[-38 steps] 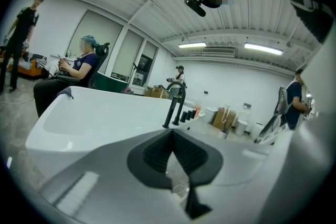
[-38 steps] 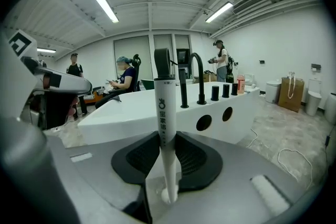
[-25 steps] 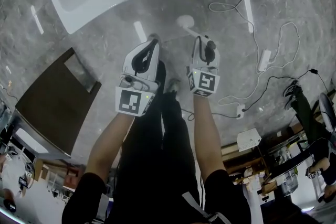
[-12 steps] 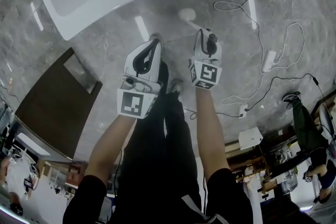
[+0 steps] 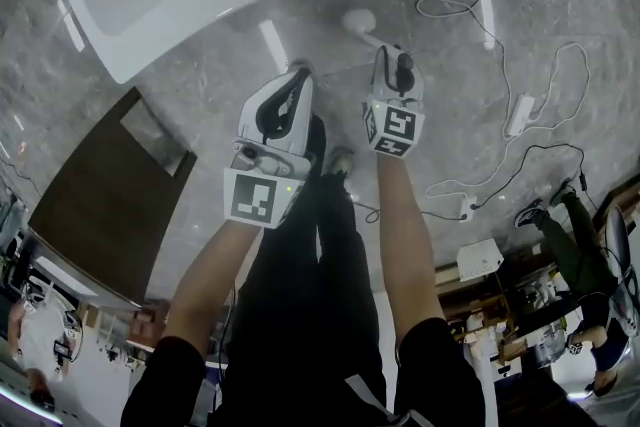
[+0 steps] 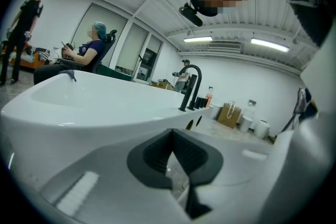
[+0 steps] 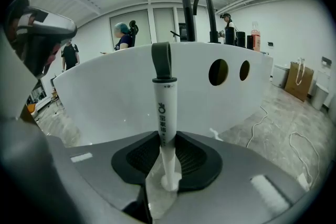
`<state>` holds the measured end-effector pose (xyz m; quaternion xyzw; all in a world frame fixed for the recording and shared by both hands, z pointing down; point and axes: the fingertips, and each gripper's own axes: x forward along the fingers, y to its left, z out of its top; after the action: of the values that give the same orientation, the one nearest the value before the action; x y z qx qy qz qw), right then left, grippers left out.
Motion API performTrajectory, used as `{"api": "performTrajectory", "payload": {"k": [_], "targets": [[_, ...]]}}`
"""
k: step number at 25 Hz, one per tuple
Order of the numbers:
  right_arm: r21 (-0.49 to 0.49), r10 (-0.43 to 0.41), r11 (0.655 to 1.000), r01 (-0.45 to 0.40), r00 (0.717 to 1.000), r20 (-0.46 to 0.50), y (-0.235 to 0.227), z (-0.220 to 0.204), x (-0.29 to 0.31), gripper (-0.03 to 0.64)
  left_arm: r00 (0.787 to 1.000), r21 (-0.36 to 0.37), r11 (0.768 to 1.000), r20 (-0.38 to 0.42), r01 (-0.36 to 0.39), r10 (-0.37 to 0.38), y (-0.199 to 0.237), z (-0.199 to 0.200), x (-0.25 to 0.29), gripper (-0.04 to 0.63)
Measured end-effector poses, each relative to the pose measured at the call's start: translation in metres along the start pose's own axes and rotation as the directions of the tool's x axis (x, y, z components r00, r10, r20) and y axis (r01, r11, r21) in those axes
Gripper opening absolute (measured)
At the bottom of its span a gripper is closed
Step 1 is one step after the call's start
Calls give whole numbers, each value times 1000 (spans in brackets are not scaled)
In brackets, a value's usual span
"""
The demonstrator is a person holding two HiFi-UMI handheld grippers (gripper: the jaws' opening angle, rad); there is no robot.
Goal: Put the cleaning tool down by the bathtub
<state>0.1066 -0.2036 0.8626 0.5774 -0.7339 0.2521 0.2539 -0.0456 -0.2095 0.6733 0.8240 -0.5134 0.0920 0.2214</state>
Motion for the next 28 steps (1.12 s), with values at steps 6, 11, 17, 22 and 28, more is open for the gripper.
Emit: {"api": "performTrajectory", "payload": {"k": [6, 11, 17, 22, 28], "targets": [[-13, 13, 1000, -13, 999, -50, 6, -17, 16, 95, 1000, -9, 1000, -7, -12, 12, 9, -6, 2, 8], [-13, 18, 1000, -19, 999, -51, 8, -17, 26, 95, 1000, -17, 1000, 1, -18, 18, 14, -5, 5, 9], [-23, 30, 999, -31, 998, -48, 11, -10, 43, 95, 999, -29, 999, 0, -34, 34, 24, -7, 7, 8], [-34, 36, 999, -37, 998, -51, 13, -1, 58, 94, 999, -36, 999, 1, -34, 34, 28, -7, 8, 8], [-34, 44, 998, -46, 998, -54, 18, 5, 73, 94, 1000, -43, 999, 1, -29, 29, 31, -7, 9, 8]]}}
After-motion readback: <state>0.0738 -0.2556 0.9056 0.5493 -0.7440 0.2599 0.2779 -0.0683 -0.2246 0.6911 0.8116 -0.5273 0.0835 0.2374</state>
